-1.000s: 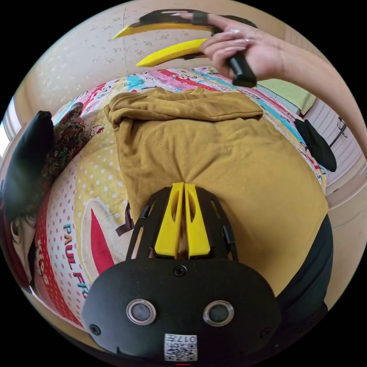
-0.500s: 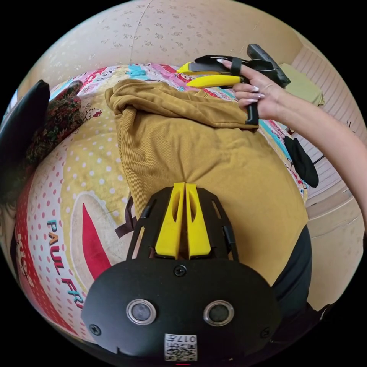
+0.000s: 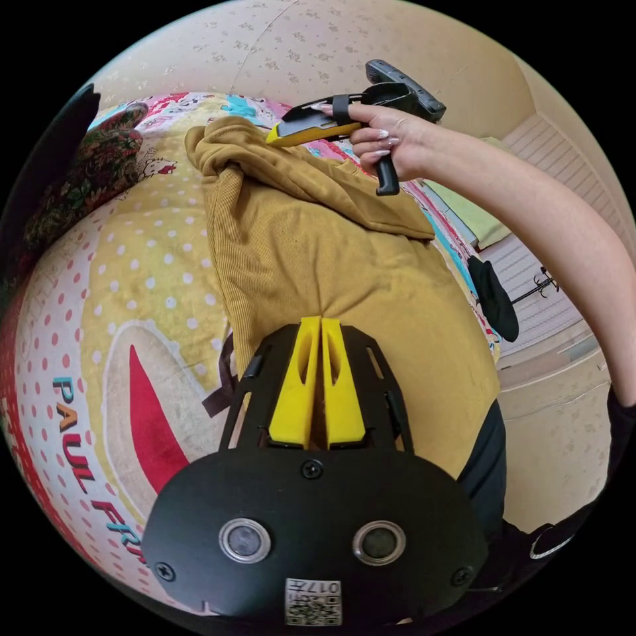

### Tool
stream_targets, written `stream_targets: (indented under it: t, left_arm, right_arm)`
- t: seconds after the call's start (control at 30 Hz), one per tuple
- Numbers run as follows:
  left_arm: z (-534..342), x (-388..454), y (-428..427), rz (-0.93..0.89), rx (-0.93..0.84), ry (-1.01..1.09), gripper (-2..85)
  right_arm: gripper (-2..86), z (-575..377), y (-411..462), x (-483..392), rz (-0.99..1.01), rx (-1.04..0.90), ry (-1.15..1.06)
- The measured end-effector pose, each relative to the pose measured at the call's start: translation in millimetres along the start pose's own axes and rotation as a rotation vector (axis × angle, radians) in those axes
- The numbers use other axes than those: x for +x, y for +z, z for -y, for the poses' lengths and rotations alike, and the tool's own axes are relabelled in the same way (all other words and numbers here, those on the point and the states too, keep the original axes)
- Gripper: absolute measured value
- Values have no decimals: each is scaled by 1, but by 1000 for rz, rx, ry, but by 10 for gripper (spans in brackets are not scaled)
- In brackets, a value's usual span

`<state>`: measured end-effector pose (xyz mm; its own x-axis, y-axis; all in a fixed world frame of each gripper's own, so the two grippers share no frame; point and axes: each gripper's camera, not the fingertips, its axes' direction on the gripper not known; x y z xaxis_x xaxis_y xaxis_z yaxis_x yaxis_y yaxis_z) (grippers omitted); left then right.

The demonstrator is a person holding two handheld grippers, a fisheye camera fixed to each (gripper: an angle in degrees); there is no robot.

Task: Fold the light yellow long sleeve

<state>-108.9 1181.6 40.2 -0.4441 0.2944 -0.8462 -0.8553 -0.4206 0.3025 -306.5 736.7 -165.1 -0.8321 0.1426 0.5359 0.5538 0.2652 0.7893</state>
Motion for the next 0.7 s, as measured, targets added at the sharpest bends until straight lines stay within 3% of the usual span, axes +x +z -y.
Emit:
stream_targets:
  t: [0.17, 0.3, 0.5, 0.7]
  left_arm:
    - [7, -5, -10, 2, 2, 1, -6]
    - [11, -14, -15, -33, 4, -9, -6]
    - [14, -26, -24, -72, 14, -18, -6]
    - [14, -41, -29, -142, 20, -42, -7]
  right_arm:
    - [48, -33, -34, 5, 48, 327, -94]
    - [127, -43, -19, 28, 60, 257, -83]
    - [72, -54, 4, 37, 81, 204, -75]
    - [37, -64, -89, 32, 202, 477, -113]
